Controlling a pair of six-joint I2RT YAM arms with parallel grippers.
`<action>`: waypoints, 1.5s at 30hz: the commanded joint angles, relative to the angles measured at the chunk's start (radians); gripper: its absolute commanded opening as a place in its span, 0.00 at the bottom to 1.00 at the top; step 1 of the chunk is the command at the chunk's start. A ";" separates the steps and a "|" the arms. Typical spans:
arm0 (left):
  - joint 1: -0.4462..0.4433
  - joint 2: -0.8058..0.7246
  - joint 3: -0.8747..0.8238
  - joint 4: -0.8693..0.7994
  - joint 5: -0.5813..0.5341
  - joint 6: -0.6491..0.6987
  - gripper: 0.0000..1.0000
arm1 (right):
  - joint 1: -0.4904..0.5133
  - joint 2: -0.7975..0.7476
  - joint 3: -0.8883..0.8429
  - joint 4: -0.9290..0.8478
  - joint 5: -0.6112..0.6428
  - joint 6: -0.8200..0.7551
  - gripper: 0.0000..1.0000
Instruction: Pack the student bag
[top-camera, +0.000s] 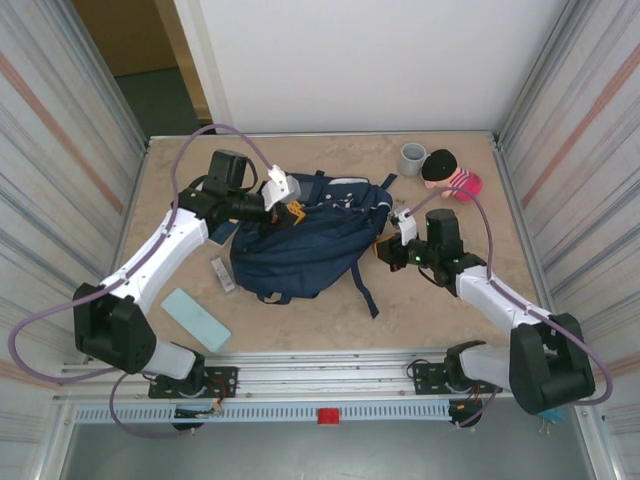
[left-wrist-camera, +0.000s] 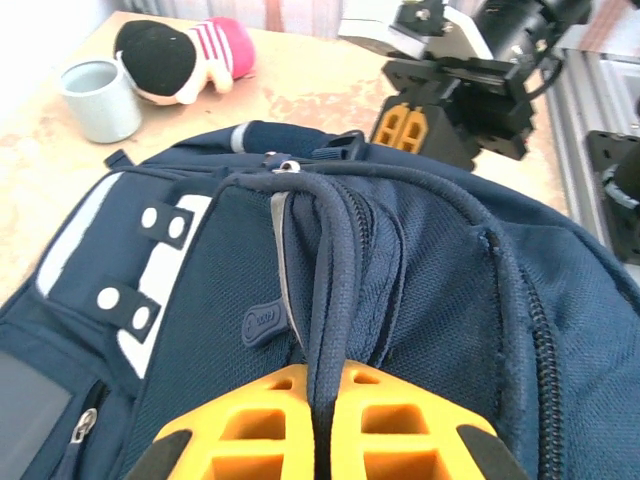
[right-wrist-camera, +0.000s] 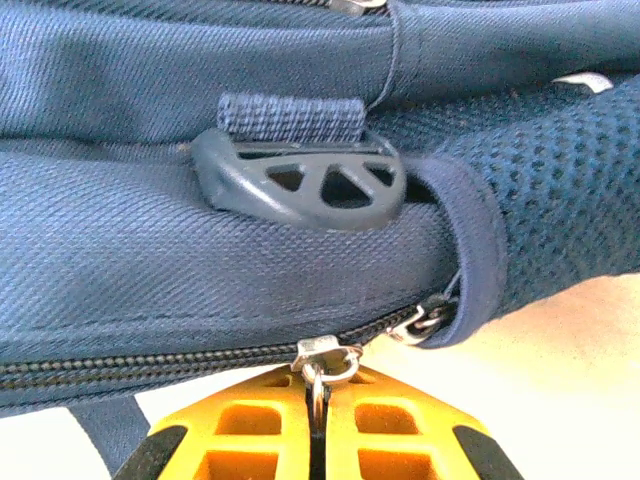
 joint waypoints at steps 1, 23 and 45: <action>-0.025 -0.043 -0.008 0.120 -0.186 -0.090 0.00 | 0.012 -0.054 0.027 -0.085 -0.028 0.000 0.00; -0.303 0.193 0.108 0.255 -0.828 -0.366 0.00 | 0.334 -0.033 0.274 -0.405 -0.009 0.168 0.02; -0.218 0.077 -0.061 0.451 -0.335 -0.226 0.00 | 0.224 -0.214 0.087 -0.237 0.074 0.776 0.93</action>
